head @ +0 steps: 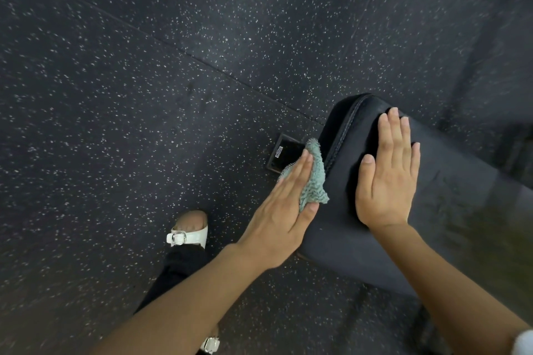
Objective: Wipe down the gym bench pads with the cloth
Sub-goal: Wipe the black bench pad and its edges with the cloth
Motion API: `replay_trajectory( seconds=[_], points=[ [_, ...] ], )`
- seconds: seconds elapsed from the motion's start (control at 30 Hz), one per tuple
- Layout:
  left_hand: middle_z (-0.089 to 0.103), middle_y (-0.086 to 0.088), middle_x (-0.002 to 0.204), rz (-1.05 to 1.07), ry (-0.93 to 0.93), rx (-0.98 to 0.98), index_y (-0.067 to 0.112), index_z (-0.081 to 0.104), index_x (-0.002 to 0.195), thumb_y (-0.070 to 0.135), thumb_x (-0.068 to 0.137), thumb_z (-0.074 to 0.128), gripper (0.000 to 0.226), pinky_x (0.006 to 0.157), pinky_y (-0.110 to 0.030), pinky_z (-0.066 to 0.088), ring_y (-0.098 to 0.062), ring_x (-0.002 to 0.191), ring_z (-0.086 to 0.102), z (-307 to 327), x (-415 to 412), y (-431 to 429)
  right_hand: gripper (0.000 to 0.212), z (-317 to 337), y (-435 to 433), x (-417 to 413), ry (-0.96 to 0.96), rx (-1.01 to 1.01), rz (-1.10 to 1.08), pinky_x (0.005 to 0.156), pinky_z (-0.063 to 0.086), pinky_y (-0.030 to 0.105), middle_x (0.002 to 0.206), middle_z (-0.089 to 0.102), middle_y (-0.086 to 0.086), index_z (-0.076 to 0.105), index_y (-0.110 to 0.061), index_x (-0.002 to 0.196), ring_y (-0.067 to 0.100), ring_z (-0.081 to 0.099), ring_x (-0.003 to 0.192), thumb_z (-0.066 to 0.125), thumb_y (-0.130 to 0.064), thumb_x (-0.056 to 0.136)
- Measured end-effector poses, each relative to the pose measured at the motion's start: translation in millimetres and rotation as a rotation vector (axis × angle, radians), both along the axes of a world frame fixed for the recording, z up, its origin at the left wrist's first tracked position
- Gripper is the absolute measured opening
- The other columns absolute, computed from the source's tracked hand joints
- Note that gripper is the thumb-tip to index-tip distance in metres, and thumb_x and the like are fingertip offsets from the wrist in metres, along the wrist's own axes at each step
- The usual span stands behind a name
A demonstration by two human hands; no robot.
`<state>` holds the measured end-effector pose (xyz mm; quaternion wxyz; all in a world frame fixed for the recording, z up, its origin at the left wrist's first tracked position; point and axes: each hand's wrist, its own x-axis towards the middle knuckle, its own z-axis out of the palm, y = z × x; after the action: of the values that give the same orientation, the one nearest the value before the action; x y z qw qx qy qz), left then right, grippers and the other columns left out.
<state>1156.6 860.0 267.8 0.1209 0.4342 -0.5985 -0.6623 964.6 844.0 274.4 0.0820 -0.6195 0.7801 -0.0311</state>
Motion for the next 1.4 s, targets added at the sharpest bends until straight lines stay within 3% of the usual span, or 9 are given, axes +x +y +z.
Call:
replay_trajectory(
  seconds=[0.17,0.33,0.53,0.7,0.97,1.13,1.27,1.33,1.4],
  points=[
    [-0.005,0.012,0.165,0.051,-0.02,-0.123,0.025,-0.006,0.155,0.032,0.102,0.032,0.065,0.122,-0.024,-0.005,0.005,0.148,-0.005,-10.1,-18.6,-25.8,0.059,-0.5,-0.4,-0.4,-0.01,0.005,0.002,0.123,0.003,0.042,0.165,0.012,-0.002,0.016,-0.017,0.157,0.015,0.005,0.153,0.02,-0.03,0.099],
    [-0.002,0.006,0.166,0.108,-0.018,-0.14,0.02,-0.004,0.156,0.029,0.105,0.033,0.063,0.118,-0.018,-0.011,-0.002,0.15,-0.001,-14.7,-34.5,-41.1,0.059,-0.5,-0.2,-0.6,-0.008,0.007,0.0,0.124,0.002,0.041,0.165,0.011,-0.003,0.016,-0.017,0.157,0.013,0.003,0.152,0.02,-0.03,0.1],
    [-0.001,0.008,0.165,0.136,-0.005,-0.134,0.023,-0.005,0.155,0.03,0.106,0.031,0.061,0.119,-0.018,-0.007,0.0,0.15,0.001,-12.8,-27.2,-19.7,0.058,-1.2,0.9,-1.1,-0.009,0.008,0.003,0.124,0.001,0.041,0.166,0.009,-0.004,0.014,-0.018,0.158,0.013,0.002,0.153,0.018,-0.03,0.101],
    [-0.005,0.023,0.161,0.16,0.022,-0.032,0.035,-0.006,0.153,0.028,0.106,0.034,0.062,0.121,-0.022,0.009,0.007,0.148,0.001,-7.0,-11.2,13.4,0.058,-0.8,1.8,0.9,-0.018,0.022,-0.001,0.124,0.0,0.041,0.166,0.007,-0.003,0.011,-0.018,0.158,0.015,0.001,0.153,0.016,-0.031,0.101],
    [-0.004,0.024,0.16,0.219,-0.002,-0.004,0.039,-0.003,0.15,0.02,0.106,0.034,0.06,0.117,-0.009,0.003,0.011,0.146,-0.002,9.0,1.3,54.8,0.06,3.7,40.3,33.9,-0.105,0.048,-0.061,0.122,-0.002,0.04,0.166,0.003,0.0,0.01,-0.013,0.158,0.018,-0.003,0.153,0.015,-0.034,0.101],
    [0.006,0.018,0.162,0.267,-0.021,0.038,0.039,0.005,0.149,0.02,0.106,0.034,0.055,0.116,-0.009,0.007,0.011,0.146,0.005,27.1,8.1,68.0,0.061,14.8,83.2,56.2,-0.212,0.092,-0.054,0.122,-0.001,0.038,0.166,0.004,-0.001,0.011,-0.014,0.157,0.015,-0.004,0.153,0.021,-0.033,0.1],
    [0.024,0.011,0.161,0.344,-0.044,0.064,0.032,0.016,0.152,0.021,0.106,0.035,0.051,0.119,-0.017,0.018,0.004,0.146,0.021,50.5,7.9,76.4,0.061,34.7,107.2,71.9,-0.409,0.141,-0.071,0.123,0.002,0.033,0.165,0.005,-0.005,0.019,-0.014,0.156,0.008,-0.004,0.152,0.044,-0.013,0.101],
    [0.048,0.004,0.147,0.429,-0.084,0.123,0.024,0.033,0.151,0.025,0.106,0.036,0.046,0.109,-0.01,0.031,-0.002,0.134,0.043,66.6,7.2,75.5,0.057,51.6,109.6,75.7,-0.552,0.188,-0.131,0.123,0.008,0.03,0.164,0.011,-0.009,0.027,-0.017,0.153,0.005,0.002,0.151,0.047,-0.01,0.101],
    [0.061,0.012,0.125,0.531,-0.085,0.195,0.022,0.047,0.142,0.028,0.105,0.038,0.038,0.092,0.0,0.037,0.004,0.116,0.054,85.4,7.0,69.2,0.049,72.7,105.2,75.8,-0.689,0.253,-0.24,0.121,0.018,0.026,0.159,0.028,-0.009,0.036,-0.018,0.15,0.005,0.019,0.147,0.046,-0.012,0.102]
  ],
)
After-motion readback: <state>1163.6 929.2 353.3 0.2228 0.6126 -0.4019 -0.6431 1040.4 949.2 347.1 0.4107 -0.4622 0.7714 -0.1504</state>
